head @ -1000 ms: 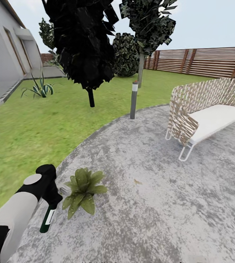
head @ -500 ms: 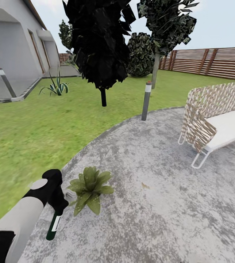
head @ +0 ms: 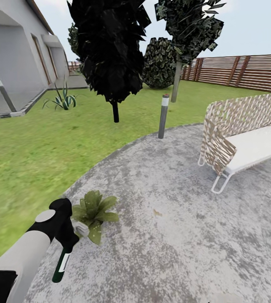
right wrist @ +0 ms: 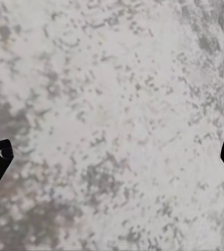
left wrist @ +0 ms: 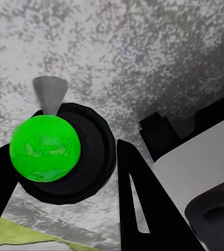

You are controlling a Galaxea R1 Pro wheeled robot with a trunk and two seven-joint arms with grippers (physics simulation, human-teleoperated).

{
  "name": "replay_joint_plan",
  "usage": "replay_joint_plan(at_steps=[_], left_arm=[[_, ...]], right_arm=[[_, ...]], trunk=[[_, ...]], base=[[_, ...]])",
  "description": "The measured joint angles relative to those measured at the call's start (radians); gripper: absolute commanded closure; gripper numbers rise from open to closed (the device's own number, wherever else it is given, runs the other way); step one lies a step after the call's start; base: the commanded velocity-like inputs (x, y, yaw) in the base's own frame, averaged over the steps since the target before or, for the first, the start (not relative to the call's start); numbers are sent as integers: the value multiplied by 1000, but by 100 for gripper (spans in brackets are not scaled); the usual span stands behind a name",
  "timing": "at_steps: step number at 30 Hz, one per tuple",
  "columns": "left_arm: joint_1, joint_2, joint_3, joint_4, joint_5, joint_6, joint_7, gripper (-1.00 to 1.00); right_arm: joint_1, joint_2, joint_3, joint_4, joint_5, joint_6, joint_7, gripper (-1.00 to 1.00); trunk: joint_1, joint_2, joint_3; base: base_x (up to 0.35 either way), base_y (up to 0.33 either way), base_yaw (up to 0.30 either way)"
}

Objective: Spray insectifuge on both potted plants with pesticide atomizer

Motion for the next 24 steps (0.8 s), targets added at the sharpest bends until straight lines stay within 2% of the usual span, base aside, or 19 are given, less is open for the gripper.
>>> replay_joint_plan(at_steps=[5,7,9,13,20,24], left_arm=[[51,6,2,-1,1,0,15,100],[82,6,16,-1,2,0,54,100],[99,-1,50,0,5,0,116,100],[104,-9,86,-9,25,0,145,100],[104,-14,91,-17,34,0,149,100],[97,-14,90,-18,35,0,148,100]], right_arm=[[0,3,0,-1,0,0,0,-100],[0,4,0,-1,0,0,0,-100],[0,5,0,-1,0,0,0,-100],[0,5,0,-1,0,0,0,-100],[0,-2,1,1,1,0,1,-100],[0,0,0,-1,0,0,0,-100]], trunk=[[0,0,0],[0,0,0],[0,0,0],[0,0,0],[0,0,0],[0,0,0]], base=[[23,-32,167],[2,-3,267],[1,-1,275],[0,0,186],[0,0,16],[68,-171,0]])
